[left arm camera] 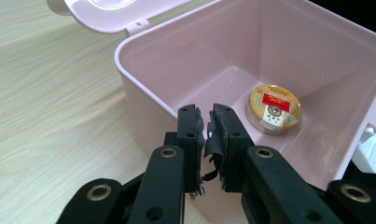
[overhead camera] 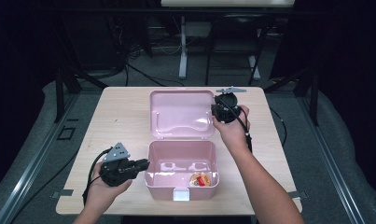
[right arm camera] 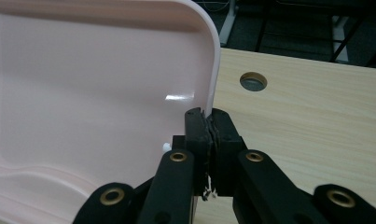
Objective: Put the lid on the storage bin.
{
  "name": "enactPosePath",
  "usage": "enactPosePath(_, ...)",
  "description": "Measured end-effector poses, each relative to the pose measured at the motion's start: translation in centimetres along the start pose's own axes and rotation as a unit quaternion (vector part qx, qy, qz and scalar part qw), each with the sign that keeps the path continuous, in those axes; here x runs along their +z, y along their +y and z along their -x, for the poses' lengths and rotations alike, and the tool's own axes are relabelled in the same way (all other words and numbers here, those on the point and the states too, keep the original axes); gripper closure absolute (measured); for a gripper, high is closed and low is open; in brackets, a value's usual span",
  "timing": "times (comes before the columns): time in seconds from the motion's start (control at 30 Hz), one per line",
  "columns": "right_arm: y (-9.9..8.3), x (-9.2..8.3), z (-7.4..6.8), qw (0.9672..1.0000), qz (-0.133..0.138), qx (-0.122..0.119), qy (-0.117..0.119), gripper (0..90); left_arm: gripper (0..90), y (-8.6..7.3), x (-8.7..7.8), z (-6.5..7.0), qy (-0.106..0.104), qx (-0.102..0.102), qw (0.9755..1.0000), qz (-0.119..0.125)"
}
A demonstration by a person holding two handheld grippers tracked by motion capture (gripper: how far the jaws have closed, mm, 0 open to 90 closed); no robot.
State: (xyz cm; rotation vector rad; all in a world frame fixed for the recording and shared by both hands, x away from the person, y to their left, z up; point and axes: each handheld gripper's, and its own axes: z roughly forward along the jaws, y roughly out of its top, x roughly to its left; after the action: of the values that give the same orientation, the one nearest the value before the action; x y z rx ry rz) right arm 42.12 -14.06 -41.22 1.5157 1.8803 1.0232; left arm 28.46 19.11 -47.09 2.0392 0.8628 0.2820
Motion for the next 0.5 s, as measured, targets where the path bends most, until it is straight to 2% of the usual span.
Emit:
enactPosePath(0.4, -0.1, -2.0, -0.3, 0.9995, 0.023, -0.012, 0.016, 87.5, 81.6, 0.0, 0.0, 0.1, 0.002, 0.000, 1.0000, 0.000)
enactPosePath(0.5, -0.4, -2.8, -0.4, 0.9991, 0.030, -0.022, 0.018, 87.4, 81.6, 0.0, 0.0, 0.1, 0.004, 0.002, 1.0000, 0.000)
